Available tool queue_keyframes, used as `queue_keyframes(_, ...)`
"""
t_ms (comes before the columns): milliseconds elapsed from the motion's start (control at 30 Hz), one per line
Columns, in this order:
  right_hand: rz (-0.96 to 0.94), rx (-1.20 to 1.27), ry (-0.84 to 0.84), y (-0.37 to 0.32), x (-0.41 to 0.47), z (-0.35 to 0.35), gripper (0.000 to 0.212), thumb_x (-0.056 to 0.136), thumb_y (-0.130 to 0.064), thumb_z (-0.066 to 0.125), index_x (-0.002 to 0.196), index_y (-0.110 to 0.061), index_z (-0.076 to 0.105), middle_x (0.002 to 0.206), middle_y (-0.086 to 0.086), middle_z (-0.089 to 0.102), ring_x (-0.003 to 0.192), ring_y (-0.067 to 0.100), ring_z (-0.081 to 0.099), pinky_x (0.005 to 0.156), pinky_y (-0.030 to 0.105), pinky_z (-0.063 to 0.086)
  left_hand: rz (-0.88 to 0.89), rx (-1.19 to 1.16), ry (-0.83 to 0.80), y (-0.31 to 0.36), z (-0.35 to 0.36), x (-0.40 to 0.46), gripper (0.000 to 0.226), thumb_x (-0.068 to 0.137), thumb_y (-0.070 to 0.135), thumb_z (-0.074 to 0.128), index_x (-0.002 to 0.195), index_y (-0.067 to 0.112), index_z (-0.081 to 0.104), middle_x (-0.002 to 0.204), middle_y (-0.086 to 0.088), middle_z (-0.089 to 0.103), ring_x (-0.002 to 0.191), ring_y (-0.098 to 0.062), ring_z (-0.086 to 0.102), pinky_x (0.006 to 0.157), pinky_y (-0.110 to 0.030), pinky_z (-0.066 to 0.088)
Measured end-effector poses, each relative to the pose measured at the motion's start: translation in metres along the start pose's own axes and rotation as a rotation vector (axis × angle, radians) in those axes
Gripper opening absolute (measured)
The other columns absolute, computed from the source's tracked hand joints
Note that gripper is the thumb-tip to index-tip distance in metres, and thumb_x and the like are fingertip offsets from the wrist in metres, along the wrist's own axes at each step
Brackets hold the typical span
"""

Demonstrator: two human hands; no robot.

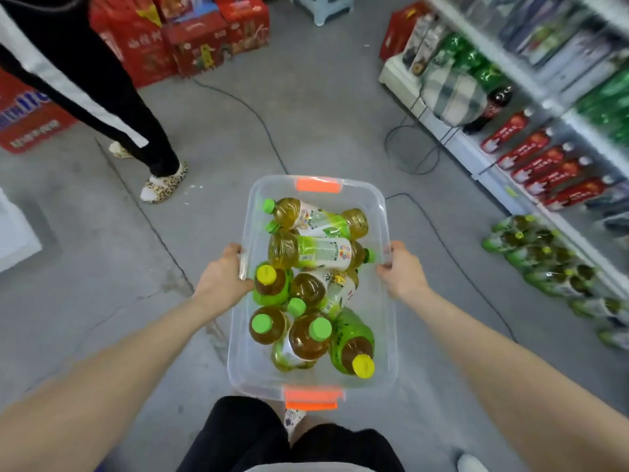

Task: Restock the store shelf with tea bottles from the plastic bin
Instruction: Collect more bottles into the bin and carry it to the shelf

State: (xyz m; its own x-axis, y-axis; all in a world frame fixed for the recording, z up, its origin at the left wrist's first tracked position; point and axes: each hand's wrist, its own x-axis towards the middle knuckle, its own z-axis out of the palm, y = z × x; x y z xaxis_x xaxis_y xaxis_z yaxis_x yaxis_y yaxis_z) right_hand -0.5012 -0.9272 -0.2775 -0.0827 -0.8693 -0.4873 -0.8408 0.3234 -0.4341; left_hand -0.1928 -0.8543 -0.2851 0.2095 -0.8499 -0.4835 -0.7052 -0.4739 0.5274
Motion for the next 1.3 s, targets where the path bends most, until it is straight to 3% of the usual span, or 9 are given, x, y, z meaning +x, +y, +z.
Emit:
queue_keyframes(133, 0.145, 0.122, 0.107, 0.019, 0.046, -0.048, 0.033, 0.09, -0.014, 0.06, 0.12, -0.012, 0.045, 0.103, 0.013, 0.062, 0.085, 0.032, 0.063, 0.071, 0.04, 0.055, 0.143, 0.083, -0.097, 0.09, -0.007, 0.09, 0.058, 0.078, 0.014, 0.069, 0.129, 0.008, 0.042, 0.099, -0.018, 0.062, 0.096, -0.042, 0.061, 0.068, -0.033, 0.039)
queue_keyframes(233, 0.222, 0.168, 0.166, 0.028, 0.084, -0.083, 0.032, 0.088, -0.016, 0.059, 0.116, -0.011, 0.044, 0.101, 0.015, 0.063, 0.085, 0.036, 0.064, 0.07, 0.046, 0.057, 0.243, 0.16, -0.135, 0.161, -0.012, 0.15, 0.058, 0.078, 0.014, 0.07, 0.13, 0.007, 0.043, 0.106, -0.02, 0.063, 0.1, -0.042, 0.06, 0.073, -0.036, 0.044)
queue_keyframes(433, 0.304, 0.211, 0.219, 0.052, 0.183, -0.165, 0.027, 0.086, -0.013, 0.061, 0.104, -0.009, 0.042, 0.098, 0.017, 0.063, 0.086, 0.039, 0.065, 0.073, 0.043, 0.054, 0.362, 0.226, -0.176, 0.295, 0.005, 0.262, 0.054, 0.076, 0.014, 0.072, 0.125, 0.01, 0.049, 0.109, -0.02, 0.066, 0.101, -0.04, 0.061, 0.077, -0.039, 0.049)
queue_keyframes(533, 0.301, 0.213, 0.196, 0.066, 0.245, -0.213, 0.028, 0.084, -0.014, 0.061, 0.104, -0.007, 0.042, 0.095, 0.015, 0.059, 0.085, 0.042, 0.064, 0.074, 0.052, 0.055, 0.361, 0.229, -0.181, 0.351, 0.024, 0.313, 0.057, 0.074, 0.019, 0.073, 0.125, 0.012, 0.049, 0.108, -0.018, 0.068, 0.1, -0.038, 0.062, 0.079, -0.039, 0.051)
queue_keyframes(800, 0.278, 0.135, 0.175, 0.083, 0.412, -0.339, 0.028, 0.087, -0.012, 0.061, 0.108, -0.007, 0.042, 0.098, 0.017, 0.061, 0.087, 0.039, 0.062, 0.075, 0.046, 0.053, 0.301, 0.182, -0.171, 0.485, 0.06, 0.436, 0.059, 0.075, 0.017, 0.071, 0.129, 0.012, 0.047, 0.108, -0.014, 0.066, 0.096, -0.038, 0.062, 0.072, -0.037, 0.049)
queue_keyframes(933, 0.292, 0.113, 0.179, 0.081, 0.495, -0.385, 0.033, 0.088, -0.013, 0.061, 0.115, -0.005, 0.043, 0.099, 0.015, 0.058, 0.092, 0.038, 0.061, 0.076, 0.044, 0.051, 0.316, 0.135, -0.201, 0.545, 0.068, 0.513, 0.06, 0.076, 0.015, 0.073, 0.13, 0.009, 0.046, 0.098, -0.014, 0.064, 0.095, -0.037, 0.061, 0.07, -0.034, 0.042)
queue_keyframes(1100, 0.333, 0.143, 0.17, 0.081, 0.599, -0.426, 0.029, 0.088, -0.012, 0.06, 0.107, -0.011, 0.038, 0.1, 0.019, 0.061, 0.085, 0.04, 0.062, 0.074, 0.05, 0.054, 0.305, 0.163, -0.227, 0.621, 0.073, 0.612, 0.062, 0.078, 0.015, 0.073, 0.131, 0.009, 0.042, 0.093, -0.012, 0.06, 0.083, -0.031, 0.054, 0.068, -0.034, 0.041)
queue_keyframes(1233, 0.335, 0.117, 0.122, 0.079, 0.681, -0.463, 0.032, 0.091, -0.011, 0.057, 0.116, -0.008, 0.036, 0.095, 0.014, 0.054, 0.074, 0.031, 0.057, 0.06, 0.036, 0.045, 0.275, 0.164, -0.212, 0.669, 0.076, 0.672, 0.061, 0.08, 0.014, 0.072, 0.132, 0.006, 0.041, 0.099, -0.016, 0.062, 0.092, -0.036, 0.058, 0.071, -0.035, 0.039)
queue_keyframes(1300, 0.298, 0.062, 0.115, 0.079, 0.722, -0.48, 0.037, 0.091, -0.012, 0.059, 0.121, -0.007, 0.038, 0.095, 0.013, 0.054, 0.076, 0.031, 0.057, 0.062, 0.038, 0.046, 0.228, 0.169, -0.198, 0.688, 0.081, 0.698, 0.06, 0.082, 0.013, 0.071, 0.133, 0.006, 0.04, 0.1, -0.015, 0.061, 0.097, -0.037, 0.058, 0.071, -0.035, 0.038)
